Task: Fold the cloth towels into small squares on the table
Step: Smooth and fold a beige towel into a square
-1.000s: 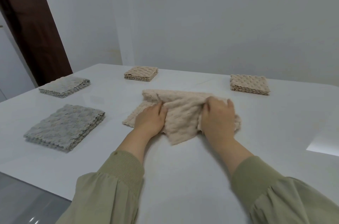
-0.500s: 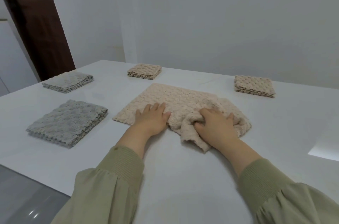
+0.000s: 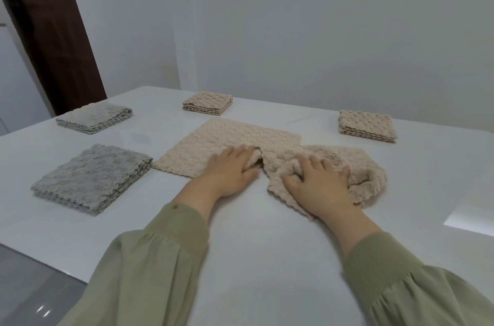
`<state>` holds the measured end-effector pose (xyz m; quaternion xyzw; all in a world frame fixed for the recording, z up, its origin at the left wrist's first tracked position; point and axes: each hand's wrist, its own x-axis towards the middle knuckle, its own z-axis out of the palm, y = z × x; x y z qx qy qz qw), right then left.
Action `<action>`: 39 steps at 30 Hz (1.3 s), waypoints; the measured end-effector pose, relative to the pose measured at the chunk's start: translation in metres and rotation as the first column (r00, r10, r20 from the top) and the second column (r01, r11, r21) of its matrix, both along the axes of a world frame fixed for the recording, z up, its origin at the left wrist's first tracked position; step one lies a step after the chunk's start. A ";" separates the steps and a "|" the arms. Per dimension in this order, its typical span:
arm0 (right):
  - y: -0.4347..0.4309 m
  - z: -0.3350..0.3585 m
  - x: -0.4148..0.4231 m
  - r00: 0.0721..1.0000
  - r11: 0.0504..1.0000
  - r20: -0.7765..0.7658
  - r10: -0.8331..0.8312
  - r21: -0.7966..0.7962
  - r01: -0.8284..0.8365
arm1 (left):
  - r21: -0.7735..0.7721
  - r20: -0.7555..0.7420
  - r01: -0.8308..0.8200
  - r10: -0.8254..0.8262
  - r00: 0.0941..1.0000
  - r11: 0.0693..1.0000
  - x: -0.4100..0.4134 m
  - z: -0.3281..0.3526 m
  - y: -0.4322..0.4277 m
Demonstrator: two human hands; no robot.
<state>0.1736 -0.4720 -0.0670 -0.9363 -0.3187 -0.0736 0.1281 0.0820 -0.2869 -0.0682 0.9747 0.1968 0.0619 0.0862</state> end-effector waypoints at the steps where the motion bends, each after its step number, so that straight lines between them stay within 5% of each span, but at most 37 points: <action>1: 0.000 -0.003 0.001 1.000 0.997 -0.011 0.007 -0.076 -0.008 | 0.010 -0.052 0.031 -0.031 0.998 0.999 0.003 -0.003 -0.002; 11: -0.001 -0.002 -0.009 0.994 0.992 0.022 -0.111 -0.051 0.112 | 0.024 -0.062 -0.331 0.331 0.941 0.943 0.032 -0.004 0.014; 15: -0.003 0.001 -0.022 1.000 0.997 0.029 -0.002 0.073 0.000 | -0.017 0.140 -0.422 0.420 0.897 0.907 0.034 -0.004 0.020; 18: -0.001 0.005 -0.028 0.996 0.962 0.010 0.090 0.260 -0.089 | -0.083 0.452 -0.272 0.280 0.847 0.959 0.030 0.003 0.009; 21: -0.001 0.008 -0.028 0.994 0.929 0.031 0.101 0.355 -0.106 | -0.099 0.577 -0.115 0.151 0.803 0.988 0.020 0.013 -0.024; 25: -0.010 0.011 -0.025 0.996 0.937 0.078 0.048 0.341 -0.072 | -0.269 0.374 0.017 0.088 0.923 0.963 0.008 0.010 -0.063; 29: -0.028 0.012 -0.025 0.996 0.958 0.066 0.053 0.279 -0.069 | -0.044 0.086 0.112 -0.108 0.990 0.993 -0.003 -0.001 -0.082; 31: -0.041 0.014 -0.026 0.992 0.950 0.107 0.065 0.297 -0.095 | 0.007 0.244 0.036 -0.036 0.969 0.999 -0.012 0.003 -0.083; 34: -0.062 0.021 -0.025 0.990 0.952 0.118 0.080 0.287 -0.111 | 0.168 0.671 0.106 -0.193 0.715 0.980 -0.022 0.007 -0.091; 35: -0.068 0.022 -0.024 0.990 0.959 0.102 0.101 0.255 -0.124 | 0.207 0.678 0.192 -0.283 0.679 0.959 -0.025 0.006 -0.095; 39: -0.084 0.017 -0.012 0.986 0.989 0.110 0.127 0.065 -0.135 | 0.148 0.308 0.380 -0.408 0.860 0.913 -0.026 0.001 -0.111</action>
